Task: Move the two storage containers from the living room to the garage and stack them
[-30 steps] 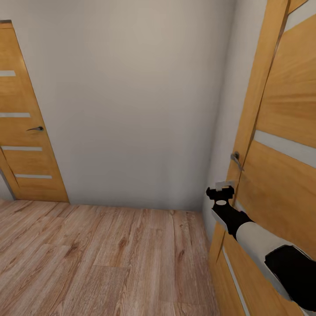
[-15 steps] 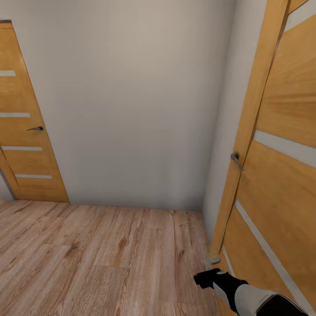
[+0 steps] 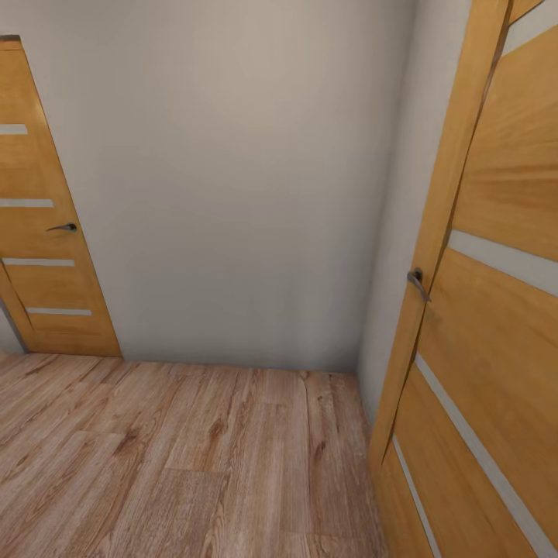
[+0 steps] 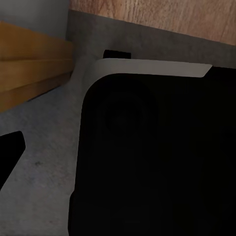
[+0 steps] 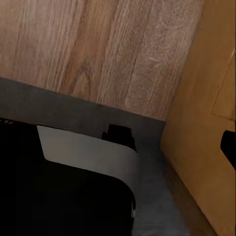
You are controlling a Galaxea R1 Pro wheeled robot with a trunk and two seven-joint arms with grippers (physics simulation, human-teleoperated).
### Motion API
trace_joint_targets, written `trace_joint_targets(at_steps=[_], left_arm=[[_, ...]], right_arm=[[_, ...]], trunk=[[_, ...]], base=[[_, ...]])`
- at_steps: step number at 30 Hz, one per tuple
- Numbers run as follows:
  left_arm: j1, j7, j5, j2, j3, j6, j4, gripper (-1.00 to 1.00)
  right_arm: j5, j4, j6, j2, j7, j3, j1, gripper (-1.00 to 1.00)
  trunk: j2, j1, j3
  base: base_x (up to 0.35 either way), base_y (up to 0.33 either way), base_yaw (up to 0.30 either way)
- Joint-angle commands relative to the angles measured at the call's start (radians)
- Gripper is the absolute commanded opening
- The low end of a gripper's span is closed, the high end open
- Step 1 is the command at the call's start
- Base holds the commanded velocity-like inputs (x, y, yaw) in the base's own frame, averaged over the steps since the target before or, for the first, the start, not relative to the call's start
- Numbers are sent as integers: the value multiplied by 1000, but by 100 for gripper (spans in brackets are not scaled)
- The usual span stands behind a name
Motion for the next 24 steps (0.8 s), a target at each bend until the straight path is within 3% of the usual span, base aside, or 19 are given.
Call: trace_joint_targets(at_steps=[1, 5, 24], left_arm=[[0, 0, 9, 0, 2, -2, 0, 100], [0, 0, 9, 0, 3, -3, 0, 100], [0, 1, 9, -2, 3, -4, 0, 100]], right_arm=[[-10, 3, -17, 0, 6, 7, 21, 100], [-10, 3, -28, 0, 8, 8, 61, 100], [-10, 3, -35, -7, 3, 10, 75, 100]], trunk=[[0, 0, -1], [0, 0, -1], [0, 0, -1]], base=[[0, 0, 0], [0, 0, 0], [0, 0, 0]])
